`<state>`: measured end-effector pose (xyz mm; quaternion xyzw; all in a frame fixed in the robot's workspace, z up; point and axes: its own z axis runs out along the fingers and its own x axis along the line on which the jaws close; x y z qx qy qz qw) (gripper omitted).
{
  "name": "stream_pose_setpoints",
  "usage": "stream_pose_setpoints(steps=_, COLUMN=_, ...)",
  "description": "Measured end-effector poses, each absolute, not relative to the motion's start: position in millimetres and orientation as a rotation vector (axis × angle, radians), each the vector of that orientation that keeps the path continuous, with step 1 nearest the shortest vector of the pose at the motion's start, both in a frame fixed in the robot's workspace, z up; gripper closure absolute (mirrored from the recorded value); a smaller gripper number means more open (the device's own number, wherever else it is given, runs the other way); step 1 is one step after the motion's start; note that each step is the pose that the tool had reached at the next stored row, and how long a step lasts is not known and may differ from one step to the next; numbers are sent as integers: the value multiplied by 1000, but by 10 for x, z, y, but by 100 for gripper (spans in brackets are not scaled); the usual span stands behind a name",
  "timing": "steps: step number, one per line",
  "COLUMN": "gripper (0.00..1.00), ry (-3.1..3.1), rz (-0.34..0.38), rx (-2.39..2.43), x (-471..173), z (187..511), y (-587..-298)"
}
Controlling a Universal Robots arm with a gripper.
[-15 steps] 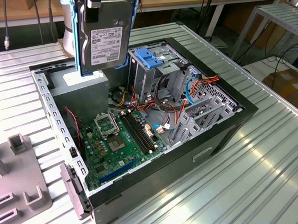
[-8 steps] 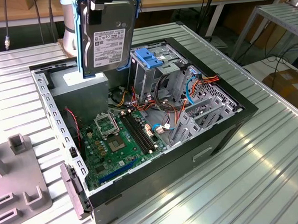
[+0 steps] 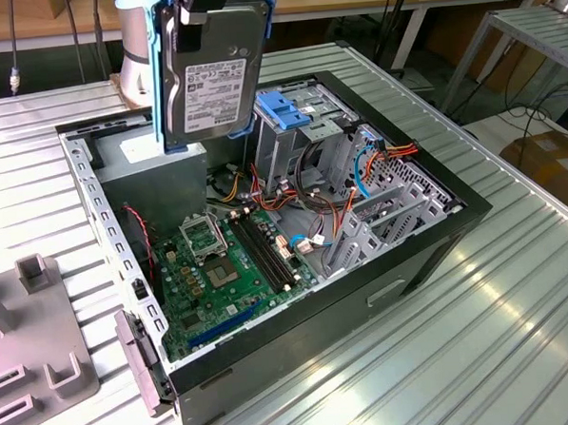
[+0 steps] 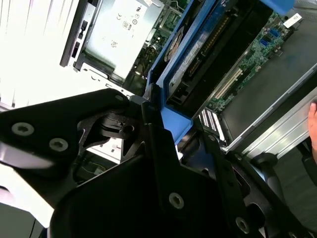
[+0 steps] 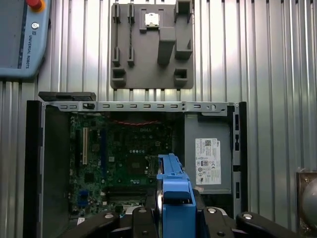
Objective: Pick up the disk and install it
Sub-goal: 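Insert the disk into the insertion slot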
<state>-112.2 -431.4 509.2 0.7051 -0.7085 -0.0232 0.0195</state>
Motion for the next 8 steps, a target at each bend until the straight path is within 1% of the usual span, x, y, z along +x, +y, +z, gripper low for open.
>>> stream_pose_setpoints(steps=8, gripper=63, ry=-2208, rz=-69, rx=2182, x=-1082, z=5056, y=-4361)
